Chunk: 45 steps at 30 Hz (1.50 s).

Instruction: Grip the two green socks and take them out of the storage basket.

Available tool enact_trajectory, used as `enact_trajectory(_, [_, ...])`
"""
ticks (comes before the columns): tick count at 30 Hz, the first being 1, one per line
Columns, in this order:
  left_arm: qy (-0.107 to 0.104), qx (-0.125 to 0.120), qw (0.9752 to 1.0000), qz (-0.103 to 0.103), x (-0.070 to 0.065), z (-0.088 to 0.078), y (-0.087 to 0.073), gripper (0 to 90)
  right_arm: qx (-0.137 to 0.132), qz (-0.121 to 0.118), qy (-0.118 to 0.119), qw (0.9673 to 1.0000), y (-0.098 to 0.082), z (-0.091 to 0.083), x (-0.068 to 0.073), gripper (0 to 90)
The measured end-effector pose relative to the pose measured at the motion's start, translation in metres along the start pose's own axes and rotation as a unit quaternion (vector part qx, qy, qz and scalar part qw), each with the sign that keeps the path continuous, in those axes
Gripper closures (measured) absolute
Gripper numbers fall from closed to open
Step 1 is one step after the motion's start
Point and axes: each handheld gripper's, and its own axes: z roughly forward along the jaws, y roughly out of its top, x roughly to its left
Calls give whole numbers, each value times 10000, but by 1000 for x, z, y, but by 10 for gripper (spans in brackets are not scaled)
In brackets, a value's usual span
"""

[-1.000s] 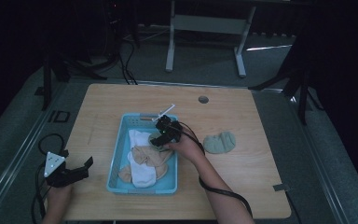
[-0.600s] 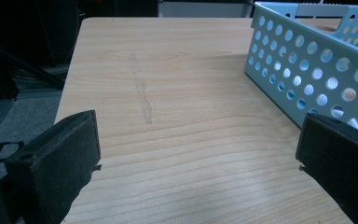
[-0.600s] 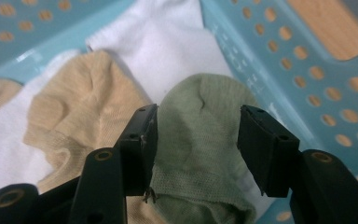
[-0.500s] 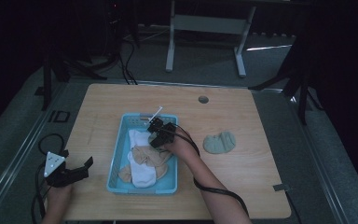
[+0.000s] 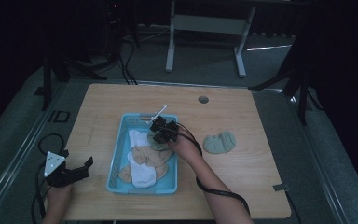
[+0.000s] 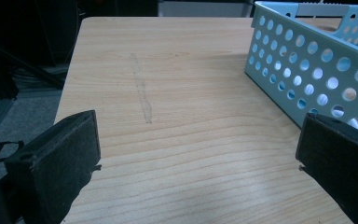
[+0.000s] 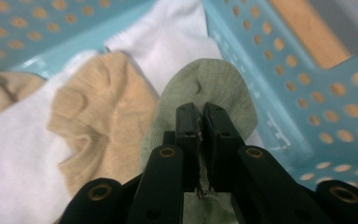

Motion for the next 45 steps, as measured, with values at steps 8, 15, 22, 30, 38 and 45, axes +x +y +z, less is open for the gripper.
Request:
enact_trajectory(8, [12, 3, 10000, -1, 0, 0, 0, 0, -481, -37, 103, 9988, 4, -29, 4, 849])
enact_trajectory(15, [19, 5, 10000, -1, 0, 0, 0, 0, -780, 21, 153, 9968, 1, -51, 0, 850])
enact_trajectory(22, [26, 14, 10000, -3, 0, 0, 0, 0, -1019, 159, 66, 9946, -5, -73, -9, 850])
enact_trajectory(30, [29, 27, 10000, 3, 0, 0, 0, 0, -1217, 376, -211, 9916, -22, -109, -33, 850])
enact_trajectory(38, [40, 28, 10000, 0, -1, 0, 0, 0, -1360, 652, -499, 9873, -45, -130, -55, 850])
enact_trajectory(45, [41, 30, 10000, 0, 0, 0, 0, 0, -1305, 932, -681, 9847, -67, -129, -73, 849])
